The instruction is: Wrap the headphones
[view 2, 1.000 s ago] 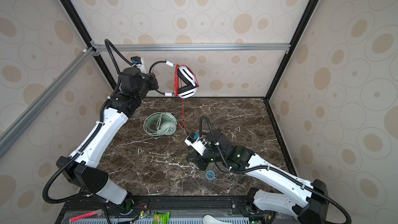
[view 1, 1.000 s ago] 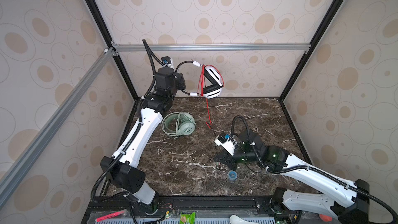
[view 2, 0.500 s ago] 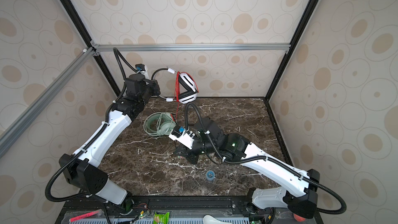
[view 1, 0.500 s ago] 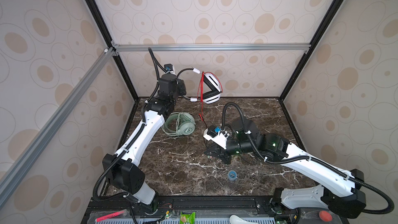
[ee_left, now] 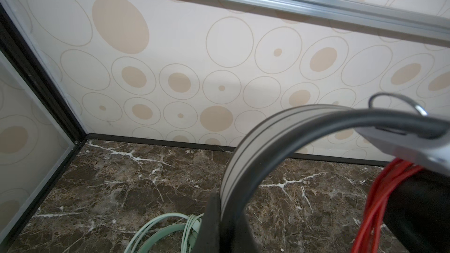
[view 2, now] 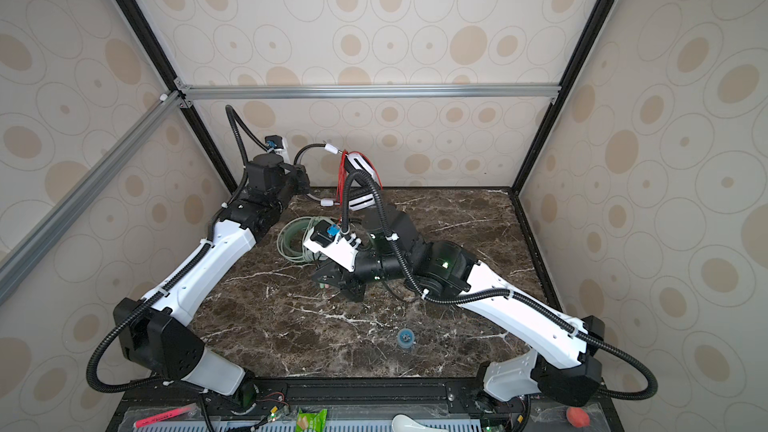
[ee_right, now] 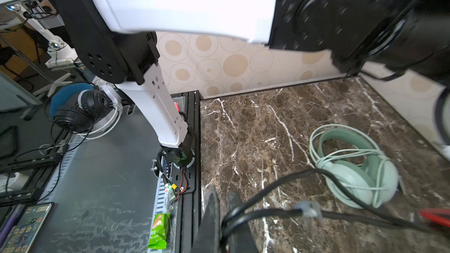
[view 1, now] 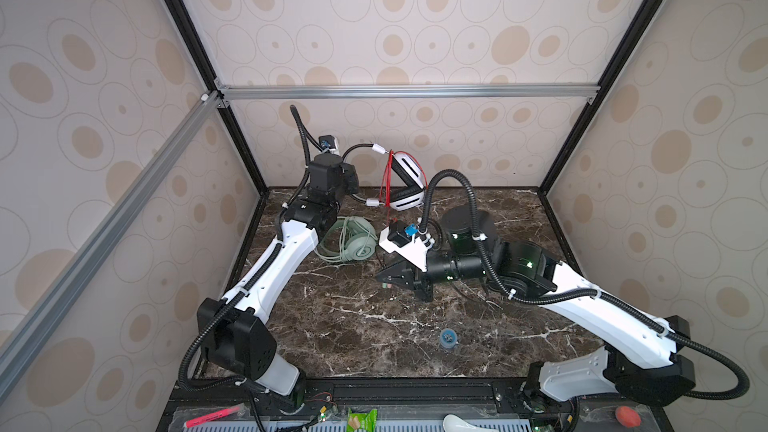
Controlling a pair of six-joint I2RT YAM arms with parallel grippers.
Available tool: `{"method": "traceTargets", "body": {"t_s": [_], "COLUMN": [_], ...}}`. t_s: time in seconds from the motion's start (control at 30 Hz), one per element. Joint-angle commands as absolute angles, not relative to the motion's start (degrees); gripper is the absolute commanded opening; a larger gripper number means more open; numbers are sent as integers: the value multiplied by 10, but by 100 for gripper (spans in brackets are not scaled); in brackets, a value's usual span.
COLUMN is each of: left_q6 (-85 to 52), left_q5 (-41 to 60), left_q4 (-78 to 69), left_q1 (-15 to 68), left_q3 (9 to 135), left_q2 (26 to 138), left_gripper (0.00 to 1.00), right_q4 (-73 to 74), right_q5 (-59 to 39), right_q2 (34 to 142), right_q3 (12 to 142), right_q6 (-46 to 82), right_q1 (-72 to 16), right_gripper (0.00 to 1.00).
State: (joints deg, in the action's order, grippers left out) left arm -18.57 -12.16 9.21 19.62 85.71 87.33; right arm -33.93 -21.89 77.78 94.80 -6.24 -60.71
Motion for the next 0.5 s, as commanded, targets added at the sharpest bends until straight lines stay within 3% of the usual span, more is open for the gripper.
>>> {"method": "traceTargets", "body": {"t_s": [0.0,0.17,0.47], "left_q6": [-164,-121,-51], "left_q5": [-139,-130,-122], "left_q4": [42,47,75], "left_q1": [192,196,222], "left_q3": [859,830,777], "left_q2": [844,830,795], "left_gripper": [0,0,0], "right_q4": [-403,-489,-526], "right_q5": [-197,-155,-172], "right_q2": [792,837,904], "right_q3": [1021,1136,1305], "right_q6": [-121,-158,-140], "right_q1": [-613,-607,-534], "right_gripper": [0,0,0]}}
